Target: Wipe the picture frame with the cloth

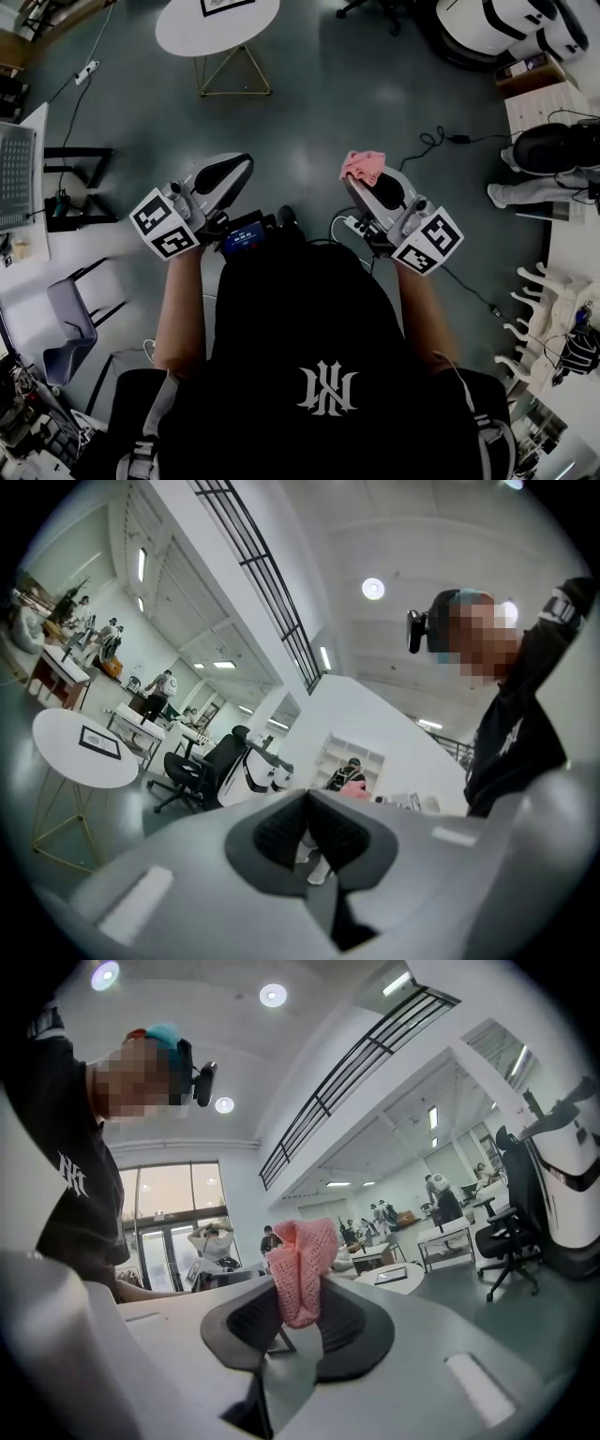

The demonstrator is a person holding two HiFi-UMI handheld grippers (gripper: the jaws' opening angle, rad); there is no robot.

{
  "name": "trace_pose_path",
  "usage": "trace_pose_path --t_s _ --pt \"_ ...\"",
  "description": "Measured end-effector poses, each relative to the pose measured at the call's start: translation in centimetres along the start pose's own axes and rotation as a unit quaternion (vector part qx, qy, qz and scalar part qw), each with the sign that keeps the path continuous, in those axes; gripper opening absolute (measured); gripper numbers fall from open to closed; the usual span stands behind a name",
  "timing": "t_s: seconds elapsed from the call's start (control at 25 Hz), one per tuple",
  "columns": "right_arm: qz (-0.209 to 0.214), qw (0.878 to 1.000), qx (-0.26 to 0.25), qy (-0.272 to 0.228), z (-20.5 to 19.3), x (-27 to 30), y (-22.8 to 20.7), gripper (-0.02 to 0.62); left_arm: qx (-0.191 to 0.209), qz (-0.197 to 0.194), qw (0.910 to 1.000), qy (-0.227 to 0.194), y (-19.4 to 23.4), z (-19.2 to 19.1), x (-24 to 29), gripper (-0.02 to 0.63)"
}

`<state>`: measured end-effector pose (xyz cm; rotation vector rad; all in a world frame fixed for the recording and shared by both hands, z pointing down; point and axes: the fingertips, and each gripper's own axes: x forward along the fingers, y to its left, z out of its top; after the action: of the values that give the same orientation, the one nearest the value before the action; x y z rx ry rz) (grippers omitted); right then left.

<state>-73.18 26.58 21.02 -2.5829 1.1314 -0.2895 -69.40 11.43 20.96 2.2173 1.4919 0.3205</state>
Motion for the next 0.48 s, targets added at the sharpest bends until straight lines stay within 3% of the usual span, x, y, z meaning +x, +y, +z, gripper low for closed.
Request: trace_pose_path --t_s 0.32,0.48 --pt "-0.009 0.999 -0.019 0.029 2.0 3.7 -7.1 0.080 0.008 0.021 0.9997 0.008 4.8 1.2 3.4 0.003" --pt "0.013 0.999 0.005 0.038 1.9 6.4 -9.6 0.080 -0.009 0.042 0.9990 0.007 7.7 1.0 4.0 0.003"
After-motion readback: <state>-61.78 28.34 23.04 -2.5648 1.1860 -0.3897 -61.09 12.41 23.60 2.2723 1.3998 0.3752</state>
